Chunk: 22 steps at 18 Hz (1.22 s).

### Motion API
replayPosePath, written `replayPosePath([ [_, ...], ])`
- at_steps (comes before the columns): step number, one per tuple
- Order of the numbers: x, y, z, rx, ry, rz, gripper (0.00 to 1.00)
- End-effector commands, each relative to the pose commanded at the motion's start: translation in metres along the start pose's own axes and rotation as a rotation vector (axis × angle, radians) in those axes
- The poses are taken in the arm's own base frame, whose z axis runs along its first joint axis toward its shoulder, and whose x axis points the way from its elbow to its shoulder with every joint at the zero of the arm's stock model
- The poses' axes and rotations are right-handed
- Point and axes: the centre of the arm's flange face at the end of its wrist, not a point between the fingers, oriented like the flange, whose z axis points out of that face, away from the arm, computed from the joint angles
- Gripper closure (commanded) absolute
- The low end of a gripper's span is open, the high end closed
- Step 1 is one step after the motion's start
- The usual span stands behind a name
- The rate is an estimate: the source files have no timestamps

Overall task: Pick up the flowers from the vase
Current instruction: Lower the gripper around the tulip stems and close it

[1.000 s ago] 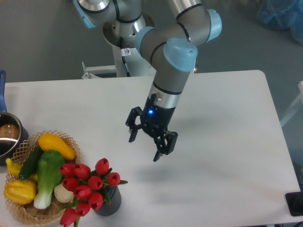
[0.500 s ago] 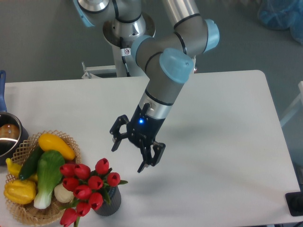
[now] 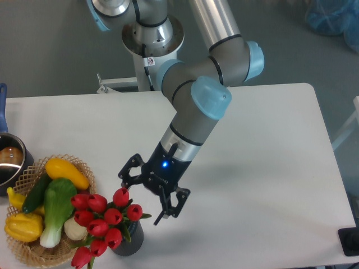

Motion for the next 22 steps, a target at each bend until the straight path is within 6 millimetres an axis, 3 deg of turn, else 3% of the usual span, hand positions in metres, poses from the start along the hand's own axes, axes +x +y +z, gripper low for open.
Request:
replayPosePath([
  [5,0.012,-0.002,0.011,0.038,0.070,0.000,0.00],
  [6,0.014,-0.004,0.010,0.051,0.082,-0.001,0.06],
  [7,0.014,-0.004,0.008,0.060,0.088,-0.001,0.16],
  [10,0.009,-0.001,-0.001,0.069,0.081,-0.010,0.81],
  [11,0.008,0.000,-0.003,0.070,0.078,-0.012,0.97],
  [16,0.000,0.002,-0.017,0.084,0.060,-0.017,1.00],
  [22,-0.003,-0.005,-0.052,0.124,0.030,-0.034,1.00],
])
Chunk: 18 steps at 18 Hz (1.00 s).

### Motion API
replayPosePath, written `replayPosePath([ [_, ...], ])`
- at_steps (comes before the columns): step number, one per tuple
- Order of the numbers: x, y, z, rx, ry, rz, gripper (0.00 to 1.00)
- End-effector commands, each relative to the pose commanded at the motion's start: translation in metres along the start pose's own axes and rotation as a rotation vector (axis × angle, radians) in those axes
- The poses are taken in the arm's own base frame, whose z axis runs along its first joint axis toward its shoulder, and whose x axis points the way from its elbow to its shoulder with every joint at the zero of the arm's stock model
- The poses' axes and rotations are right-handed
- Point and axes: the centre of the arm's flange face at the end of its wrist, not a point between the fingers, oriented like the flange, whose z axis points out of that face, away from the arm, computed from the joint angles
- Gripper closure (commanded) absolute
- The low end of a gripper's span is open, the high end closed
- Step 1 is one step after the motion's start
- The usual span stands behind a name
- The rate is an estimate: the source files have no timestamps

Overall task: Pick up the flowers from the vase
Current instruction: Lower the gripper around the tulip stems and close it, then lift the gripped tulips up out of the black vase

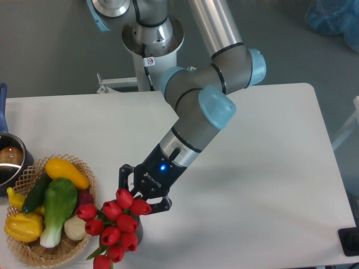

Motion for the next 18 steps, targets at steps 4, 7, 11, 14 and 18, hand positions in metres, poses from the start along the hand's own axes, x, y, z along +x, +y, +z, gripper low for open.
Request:
replayPosePath([
  [4,0.002,-0.008,-0.016,0.047,0.016,-0.020,1.00],
  [7,0.006,-0.015,-0.032,0.080,0.018,-0.025,1.00],
  [11,0.007,-0.024,-0.063,0.141,0.021,-0.032,1.00],
  [14,0.010,-0.031,-0.084,0.193,0.038,-0.033,1.00],
  [18,0.012,-0.036,-0.102,0.233,0.045,-0.025,1.00],
])
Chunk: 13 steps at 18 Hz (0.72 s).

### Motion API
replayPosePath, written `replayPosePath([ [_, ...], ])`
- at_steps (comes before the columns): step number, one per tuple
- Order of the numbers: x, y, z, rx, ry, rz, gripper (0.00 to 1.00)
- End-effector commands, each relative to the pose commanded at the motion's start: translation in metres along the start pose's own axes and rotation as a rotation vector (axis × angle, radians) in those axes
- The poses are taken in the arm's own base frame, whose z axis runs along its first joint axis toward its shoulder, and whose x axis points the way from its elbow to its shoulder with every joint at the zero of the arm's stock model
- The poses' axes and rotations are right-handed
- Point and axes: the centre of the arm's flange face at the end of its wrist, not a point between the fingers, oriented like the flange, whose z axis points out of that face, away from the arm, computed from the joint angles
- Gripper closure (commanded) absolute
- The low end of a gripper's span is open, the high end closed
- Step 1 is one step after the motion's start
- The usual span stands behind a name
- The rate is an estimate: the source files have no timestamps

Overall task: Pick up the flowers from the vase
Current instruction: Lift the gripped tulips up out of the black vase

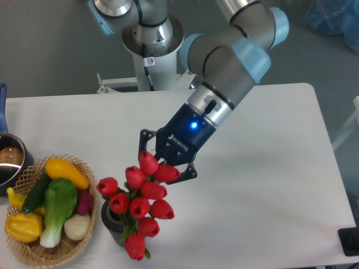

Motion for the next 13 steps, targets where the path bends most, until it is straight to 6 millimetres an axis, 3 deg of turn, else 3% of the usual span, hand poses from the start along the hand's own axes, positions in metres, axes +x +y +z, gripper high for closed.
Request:
replayPosePath([
  [11,0.004,-0.030,-0.088,0.188,0.031,0.023,1.00],
  [13,0.003,-0.031,-0.096,0.189,0.011,0.039,1.00],
])
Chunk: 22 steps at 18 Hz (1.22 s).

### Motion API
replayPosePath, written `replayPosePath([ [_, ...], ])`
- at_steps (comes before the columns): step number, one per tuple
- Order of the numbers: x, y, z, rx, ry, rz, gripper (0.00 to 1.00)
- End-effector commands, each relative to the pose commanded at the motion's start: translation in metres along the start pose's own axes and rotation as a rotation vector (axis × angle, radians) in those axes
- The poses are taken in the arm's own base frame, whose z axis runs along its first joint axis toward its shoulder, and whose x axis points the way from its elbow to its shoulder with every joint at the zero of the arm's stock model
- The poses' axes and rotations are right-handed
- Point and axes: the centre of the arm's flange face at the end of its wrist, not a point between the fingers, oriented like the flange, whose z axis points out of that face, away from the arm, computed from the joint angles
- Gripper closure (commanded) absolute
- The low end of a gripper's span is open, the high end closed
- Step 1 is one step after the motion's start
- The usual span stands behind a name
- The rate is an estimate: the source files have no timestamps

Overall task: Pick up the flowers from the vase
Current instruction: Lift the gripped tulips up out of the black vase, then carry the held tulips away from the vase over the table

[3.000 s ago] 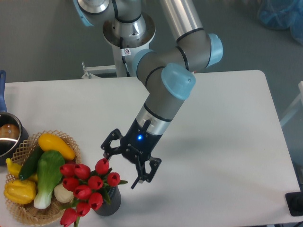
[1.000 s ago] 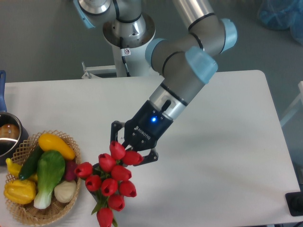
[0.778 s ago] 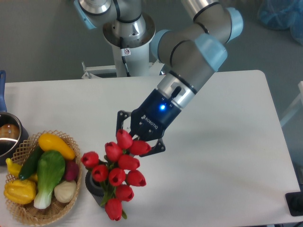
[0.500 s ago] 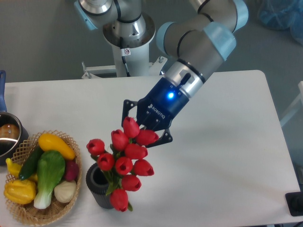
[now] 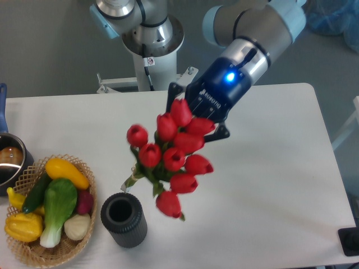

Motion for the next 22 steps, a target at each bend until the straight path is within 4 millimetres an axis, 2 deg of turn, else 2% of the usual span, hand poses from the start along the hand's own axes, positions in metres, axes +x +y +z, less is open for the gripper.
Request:
replayPosePath([
  [2,-0.003,-0.002,-0.009,-0.002,-0.024,0.037,1.00],
  [4,-0.010,0.005,-0.010,-0.042,-0.068,0.129,1.00],
  [7,-0.019,0.028,-0.013,-0.219,-0.224,0.212,1.00],
  [10,-0.032,0.063,-0.017,-0.319,-0.259,0.292,1.00],
  [13,-0.053,0.083,-0.045,-0.431,-0.324,0.389,1.00],
  [16,-0.067,0.109,-0.059,-0.590,-0.393,0.336,1.00],
  [17,-0.069,0.117,-0.061,-0.622,-0.401,0.317,1.00],
  [19,-0.079,0.137,-0.078,-0.697,-0.413,0.230,1.00],
  [22,-0.088,0.162,-0.092,-0.881,-0.409,0.159,1.00],
])
